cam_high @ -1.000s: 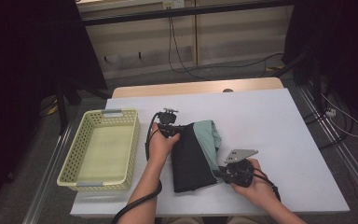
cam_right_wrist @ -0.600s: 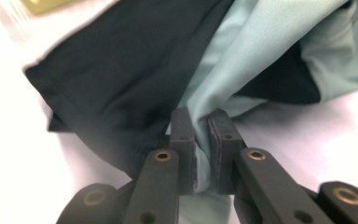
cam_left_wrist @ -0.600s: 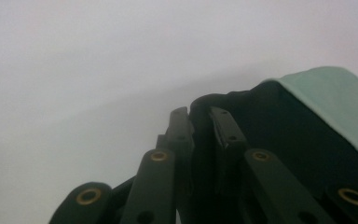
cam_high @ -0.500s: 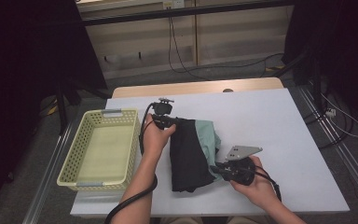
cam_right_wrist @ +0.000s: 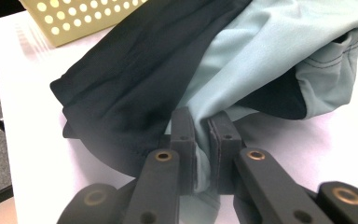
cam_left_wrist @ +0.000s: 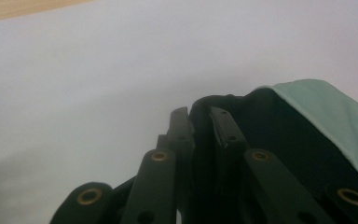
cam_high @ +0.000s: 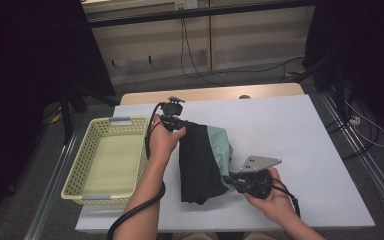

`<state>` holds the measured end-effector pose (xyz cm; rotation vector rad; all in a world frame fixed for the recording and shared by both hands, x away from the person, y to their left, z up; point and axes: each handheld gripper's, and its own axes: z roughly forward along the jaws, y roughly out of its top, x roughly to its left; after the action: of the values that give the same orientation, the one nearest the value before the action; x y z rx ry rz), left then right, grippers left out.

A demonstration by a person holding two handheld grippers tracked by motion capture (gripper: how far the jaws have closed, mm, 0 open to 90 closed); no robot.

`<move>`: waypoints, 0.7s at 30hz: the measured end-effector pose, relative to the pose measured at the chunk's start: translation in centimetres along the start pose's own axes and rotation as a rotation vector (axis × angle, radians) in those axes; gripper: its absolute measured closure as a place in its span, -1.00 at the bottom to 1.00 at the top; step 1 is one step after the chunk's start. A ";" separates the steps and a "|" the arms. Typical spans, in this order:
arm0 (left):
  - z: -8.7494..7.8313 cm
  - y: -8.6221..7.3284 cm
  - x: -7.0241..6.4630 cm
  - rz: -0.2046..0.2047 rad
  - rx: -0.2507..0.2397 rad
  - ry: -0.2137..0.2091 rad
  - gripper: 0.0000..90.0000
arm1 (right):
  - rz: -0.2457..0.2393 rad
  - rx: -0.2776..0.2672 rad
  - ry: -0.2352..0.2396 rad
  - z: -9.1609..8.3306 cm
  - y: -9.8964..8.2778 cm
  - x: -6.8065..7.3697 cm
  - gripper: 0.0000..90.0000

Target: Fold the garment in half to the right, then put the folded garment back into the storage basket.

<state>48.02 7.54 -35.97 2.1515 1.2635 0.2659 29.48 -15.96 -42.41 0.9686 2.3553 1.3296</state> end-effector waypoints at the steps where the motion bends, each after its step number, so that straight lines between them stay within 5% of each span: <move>1: -0.1 0.1 0.0 0.002 0.006 -0.001 0.79 | 0.002 -0.001 -0.001 0.0 0.0 0.0 0.85; 21: -2.5 2.2 0.2 -0.006 0.041 0.015 0.79 | 0.000 -0.050 0.002 0.5 0.8 0.5 0.85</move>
<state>48.54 7.98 -32.68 2.1834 1.2942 0.2555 29.67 -15.00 -41.92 0.9538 2.3119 1.3834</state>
